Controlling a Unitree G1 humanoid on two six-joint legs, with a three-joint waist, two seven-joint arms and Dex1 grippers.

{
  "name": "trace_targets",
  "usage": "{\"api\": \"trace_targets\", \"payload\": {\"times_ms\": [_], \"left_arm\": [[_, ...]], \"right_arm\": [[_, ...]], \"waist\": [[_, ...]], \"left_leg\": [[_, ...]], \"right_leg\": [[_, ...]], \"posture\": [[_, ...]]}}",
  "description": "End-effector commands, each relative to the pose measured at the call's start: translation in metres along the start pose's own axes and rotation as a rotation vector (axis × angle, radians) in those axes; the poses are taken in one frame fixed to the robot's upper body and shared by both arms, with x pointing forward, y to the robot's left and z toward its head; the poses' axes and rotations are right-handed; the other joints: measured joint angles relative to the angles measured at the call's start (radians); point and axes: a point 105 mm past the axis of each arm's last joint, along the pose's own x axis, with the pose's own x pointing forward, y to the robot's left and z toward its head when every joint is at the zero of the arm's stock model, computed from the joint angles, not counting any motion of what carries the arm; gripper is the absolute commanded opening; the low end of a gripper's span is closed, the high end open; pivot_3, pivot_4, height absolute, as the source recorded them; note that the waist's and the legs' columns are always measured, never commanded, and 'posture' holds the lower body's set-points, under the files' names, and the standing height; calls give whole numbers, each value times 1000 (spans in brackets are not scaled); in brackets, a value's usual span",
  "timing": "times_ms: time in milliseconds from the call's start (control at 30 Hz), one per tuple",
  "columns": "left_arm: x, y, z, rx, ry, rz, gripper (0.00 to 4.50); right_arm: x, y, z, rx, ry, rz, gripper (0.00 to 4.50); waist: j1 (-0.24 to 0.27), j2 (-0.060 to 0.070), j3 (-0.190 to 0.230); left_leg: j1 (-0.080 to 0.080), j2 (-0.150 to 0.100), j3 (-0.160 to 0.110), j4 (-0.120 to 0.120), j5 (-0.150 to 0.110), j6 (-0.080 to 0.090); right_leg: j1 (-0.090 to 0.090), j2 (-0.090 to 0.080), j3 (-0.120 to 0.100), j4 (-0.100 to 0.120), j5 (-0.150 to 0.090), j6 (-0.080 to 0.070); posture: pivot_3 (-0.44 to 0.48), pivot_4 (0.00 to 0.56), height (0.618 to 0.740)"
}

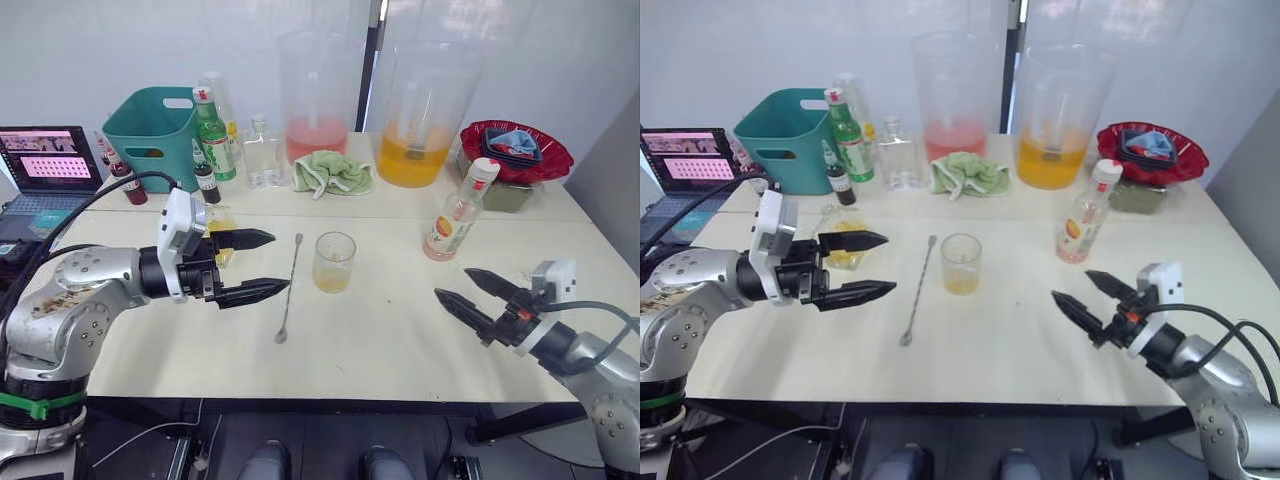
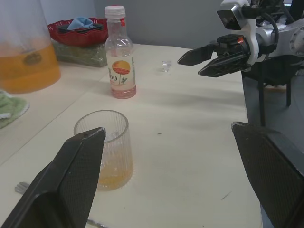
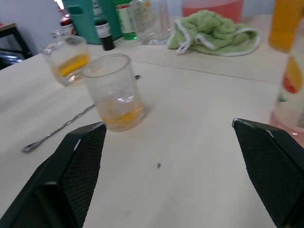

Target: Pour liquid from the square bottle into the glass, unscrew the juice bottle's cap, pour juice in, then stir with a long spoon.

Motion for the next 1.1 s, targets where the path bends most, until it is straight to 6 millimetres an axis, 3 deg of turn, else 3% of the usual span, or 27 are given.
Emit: {"api": "trace_targets", "payload": {"times_ms": [33, 133, 367, 633, 833, 1100], "left_arm": [[-2, -2, 10, 48, -33, 17, 4491], [-7, -5, 17, 111, -75, 29, 4491], [-11, -14, 1, 105, -16, 136, 4491], [-21, -27, -5, 83, 21, 170, 4491], [-23, -31, -6, 91, 22, 208, 4491], [-26, -27, -6, 120, 39, 231, 4500]], "right_arm": [[0, -15, 14, -50, -64, -63, 4500], [10, -40, 26, -90, -109, -154, 4500], [48, -92, 52, -143, -161, -236, 4500], [86, -117, 77, -185, -167, -199, 4500], [106, -122, 77, -191, -139, -173, 4500], [112, -123, 85, -206, -166, -153, 1971]], "waist": [[0, 0, 0], [-5, 0, 0], [-5, 1, 0], [-4, 2, 0], [-5, 2, 0], [-9, 2, 1]], "left_leg": [[0, 0, 0, 0, 0, 0], [1, 0, 0, 0, 0, 0], [3, 0, 1, -2, 0, 1], [3, 0, 3, -3, -1, 1], [3, 0, 3, -4, -1, 1], [4, 0, 3, -9, 0, 0]], "right_leg": [[0, 0, 0, 0, 0, 0], [0, 0, 2, 0, 0, 0], [0, 0, 4, 0, 0, 0], [0, 0, 4, -1, 0, 0], [0, 0, 3, -2, 0, 0], [0, 0, 4, -5, 0, 0]], "posture": [[0, 150, 740], [0, 150, 740], [0, 150, 740], [0, 150, 740], [0, 150, 740], [0, 150, 740]]}}
